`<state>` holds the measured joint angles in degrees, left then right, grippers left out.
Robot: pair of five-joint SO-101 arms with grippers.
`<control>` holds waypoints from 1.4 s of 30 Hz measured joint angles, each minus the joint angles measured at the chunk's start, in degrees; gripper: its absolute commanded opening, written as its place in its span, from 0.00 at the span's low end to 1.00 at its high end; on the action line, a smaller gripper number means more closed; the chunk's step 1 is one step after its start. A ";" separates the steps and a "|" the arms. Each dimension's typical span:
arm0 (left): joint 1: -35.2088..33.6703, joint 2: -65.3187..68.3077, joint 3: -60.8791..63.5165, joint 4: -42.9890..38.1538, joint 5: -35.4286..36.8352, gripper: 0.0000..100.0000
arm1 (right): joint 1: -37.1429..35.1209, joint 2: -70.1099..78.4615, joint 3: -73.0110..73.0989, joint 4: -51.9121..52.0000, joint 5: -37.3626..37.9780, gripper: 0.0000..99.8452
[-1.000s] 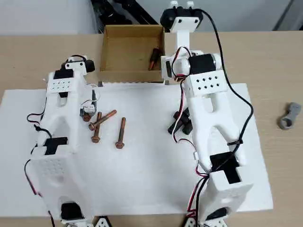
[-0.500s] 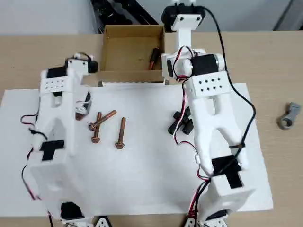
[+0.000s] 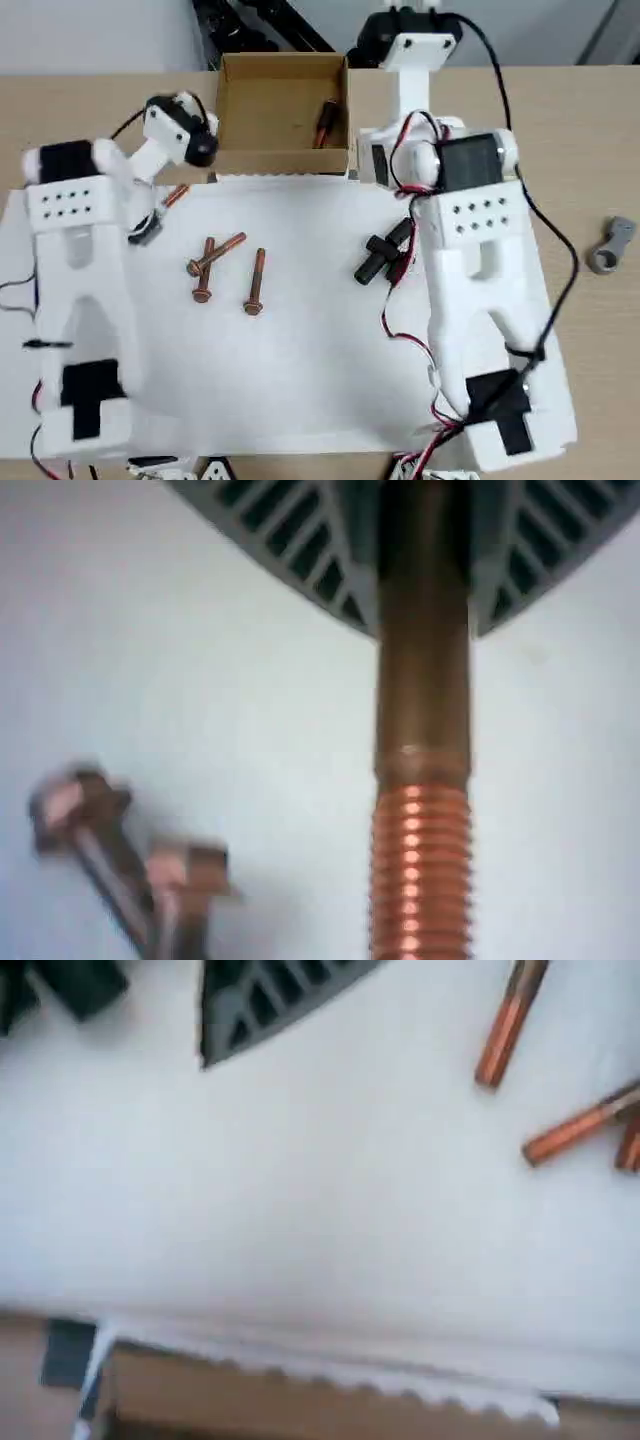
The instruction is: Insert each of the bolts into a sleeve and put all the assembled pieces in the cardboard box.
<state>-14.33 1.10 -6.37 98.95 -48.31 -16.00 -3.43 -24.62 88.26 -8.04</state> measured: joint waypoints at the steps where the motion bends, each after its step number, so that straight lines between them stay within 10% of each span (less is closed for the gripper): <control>1: -0.70 -0.97 1.93 0.00 -3.16 0.00 | 0.00 -0.62 0.00 1.41 0.00 0.12; 8: -6.33 -4.04 14.33 -0.62 -25.67 0.00 | 0.00 -4.22 0.62 6.42 0.00 0.12; 16: -9.05 -4.04 24.00 -17.23 -30.86 0.00 | 0.00 -10.73 11.87 6.42 0.00 0.12; 26: -8.97 -4.04 37.63 -35.96 -31.03 0.01 | -0.18 -17.49 22.59 5.10 0.00 0.12; 42: -8.97 -4.04 37.63 -41.76 -24.35 0.20 | -0.18 -19.96 25.93 0.62 0.00 0.12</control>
<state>-23.30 -2.95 31.25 57.19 -72.66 -16.18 -23.38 1.32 88.88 -8.04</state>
